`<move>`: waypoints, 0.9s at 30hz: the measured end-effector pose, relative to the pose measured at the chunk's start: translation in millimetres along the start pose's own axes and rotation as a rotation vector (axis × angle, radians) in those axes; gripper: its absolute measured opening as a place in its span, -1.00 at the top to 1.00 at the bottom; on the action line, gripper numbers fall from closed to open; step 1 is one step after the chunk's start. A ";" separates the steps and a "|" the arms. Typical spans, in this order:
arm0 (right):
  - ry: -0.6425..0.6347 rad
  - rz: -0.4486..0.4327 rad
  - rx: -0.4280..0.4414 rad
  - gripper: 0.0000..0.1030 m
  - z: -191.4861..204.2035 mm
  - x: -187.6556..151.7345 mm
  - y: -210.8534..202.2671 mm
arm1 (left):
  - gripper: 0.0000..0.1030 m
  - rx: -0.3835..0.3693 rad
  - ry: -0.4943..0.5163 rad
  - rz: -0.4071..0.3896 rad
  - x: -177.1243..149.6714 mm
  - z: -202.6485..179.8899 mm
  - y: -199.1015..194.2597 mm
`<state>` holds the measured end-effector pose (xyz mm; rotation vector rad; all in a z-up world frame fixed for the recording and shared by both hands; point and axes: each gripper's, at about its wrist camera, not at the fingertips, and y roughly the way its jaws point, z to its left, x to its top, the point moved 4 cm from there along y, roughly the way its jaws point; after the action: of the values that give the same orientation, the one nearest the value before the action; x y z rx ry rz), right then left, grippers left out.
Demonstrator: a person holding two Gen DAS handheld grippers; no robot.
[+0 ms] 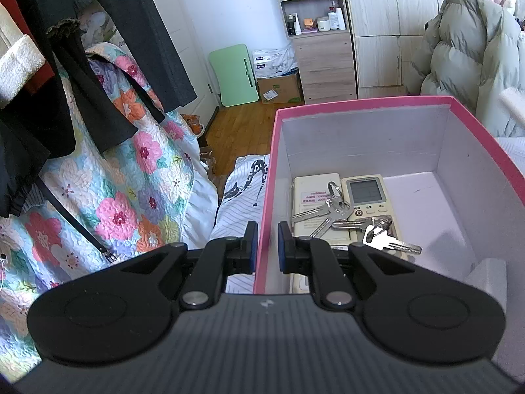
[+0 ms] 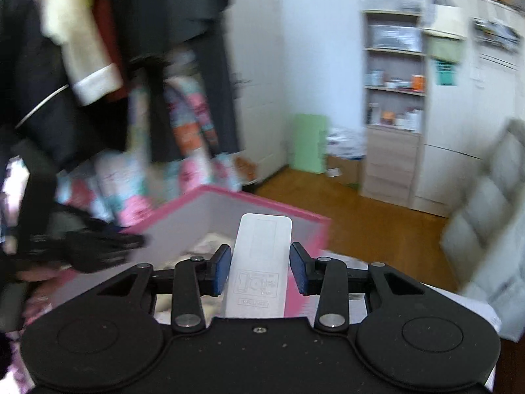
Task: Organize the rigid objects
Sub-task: 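Carry the white power bank into the pink box and release it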
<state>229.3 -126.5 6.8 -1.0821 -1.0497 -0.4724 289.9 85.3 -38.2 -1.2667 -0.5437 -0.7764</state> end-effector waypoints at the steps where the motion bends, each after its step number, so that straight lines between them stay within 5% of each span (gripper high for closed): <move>1: -0.022 0.025 0.021 0.14 7.3 1.7 4.0 | 0.78 0.001 -0.001 -0.001 -0.1 0.6 0.1; 8: -0.109 0.229 0.042 0.14 22.2 -5.1 49.9 | 0.78 -0.001 -0.003 -0.002 0.4 0.5 0.0; 15: -0.157 0.321 -0.021 0.14 27.0 -14.6 84.2 | 0.78 -0.016 -0.015 -0.008 -0.9 3.5 -1.1; 20: -0.165 0.360 -0.029 0.14 30.3 -13.9 99.9 | 0.78 -0.021 -0.018 -0.010 -1.0 4.2 -1.4; 27: -0.069 0.264 -0.046 0.11 27.0 -12.3 79.5 | 0.78 -0.022 -0.018 -0.010 -0.7 4.6 -1.5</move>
<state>271.5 -69.8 -40.2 -1.2647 -0.9428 -0.2495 288.6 89.7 -36.7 -1.2930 -0.5580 -0.7822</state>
